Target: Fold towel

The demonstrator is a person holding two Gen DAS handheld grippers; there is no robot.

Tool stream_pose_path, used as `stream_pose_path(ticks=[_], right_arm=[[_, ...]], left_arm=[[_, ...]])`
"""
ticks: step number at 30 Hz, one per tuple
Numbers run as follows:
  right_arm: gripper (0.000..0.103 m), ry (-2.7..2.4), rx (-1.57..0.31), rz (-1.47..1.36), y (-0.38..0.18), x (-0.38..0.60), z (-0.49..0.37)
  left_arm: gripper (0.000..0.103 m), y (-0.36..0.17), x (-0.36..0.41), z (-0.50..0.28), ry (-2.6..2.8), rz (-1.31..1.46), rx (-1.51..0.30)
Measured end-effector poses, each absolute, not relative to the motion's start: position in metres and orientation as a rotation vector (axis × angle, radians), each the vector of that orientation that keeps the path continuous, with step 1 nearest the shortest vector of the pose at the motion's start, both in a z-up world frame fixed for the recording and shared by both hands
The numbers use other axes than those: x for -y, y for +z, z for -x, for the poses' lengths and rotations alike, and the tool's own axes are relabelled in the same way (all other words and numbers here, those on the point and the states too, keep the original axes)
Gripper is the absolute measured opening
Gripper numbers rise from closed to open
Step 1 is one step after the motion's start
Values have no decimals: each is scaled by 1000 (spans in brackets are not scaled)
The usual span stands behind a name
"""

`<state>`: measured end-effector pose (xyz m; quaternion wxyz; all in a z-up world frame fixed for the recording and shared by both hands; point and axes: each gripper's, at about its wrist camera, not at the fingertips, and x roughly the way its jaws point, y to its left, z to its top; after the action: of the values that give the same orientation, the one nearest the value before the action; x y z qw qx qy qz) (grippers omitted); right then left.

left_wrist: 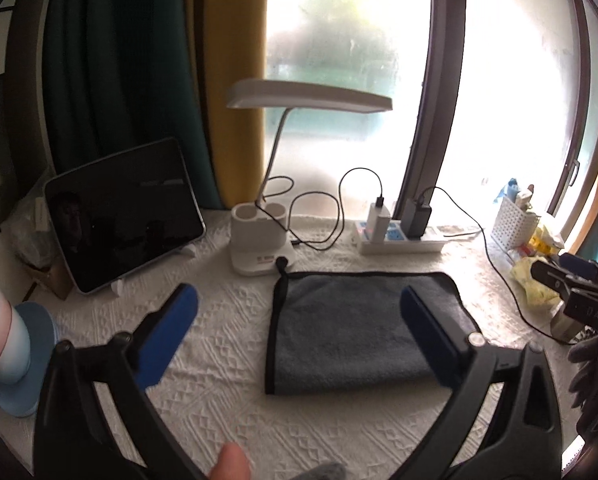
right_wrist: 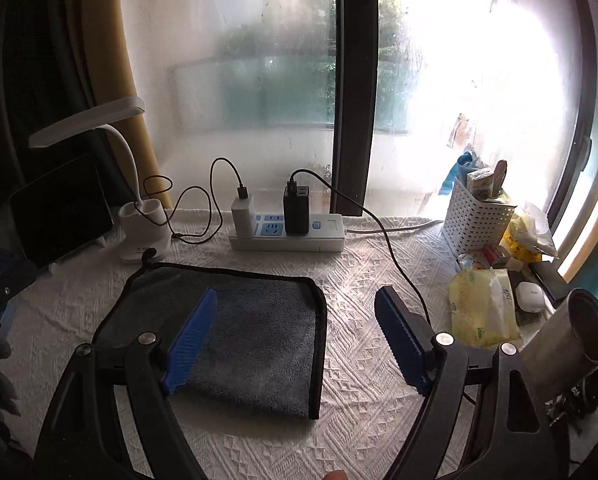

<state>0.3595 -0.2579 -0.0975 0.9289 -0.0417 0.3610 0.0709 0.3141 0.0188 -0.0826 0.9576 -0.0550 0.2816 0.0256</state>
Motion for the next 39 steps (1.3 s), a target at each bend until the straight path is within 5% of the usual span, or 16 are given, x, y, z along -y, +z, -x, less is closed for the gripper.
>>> stream_pose_path(ticks=[39], right_arm=[[85, 147, -492, 107, 12, 249, -141]], left_arm=[[102, 3, -11, -104, 68, 84, -406]])
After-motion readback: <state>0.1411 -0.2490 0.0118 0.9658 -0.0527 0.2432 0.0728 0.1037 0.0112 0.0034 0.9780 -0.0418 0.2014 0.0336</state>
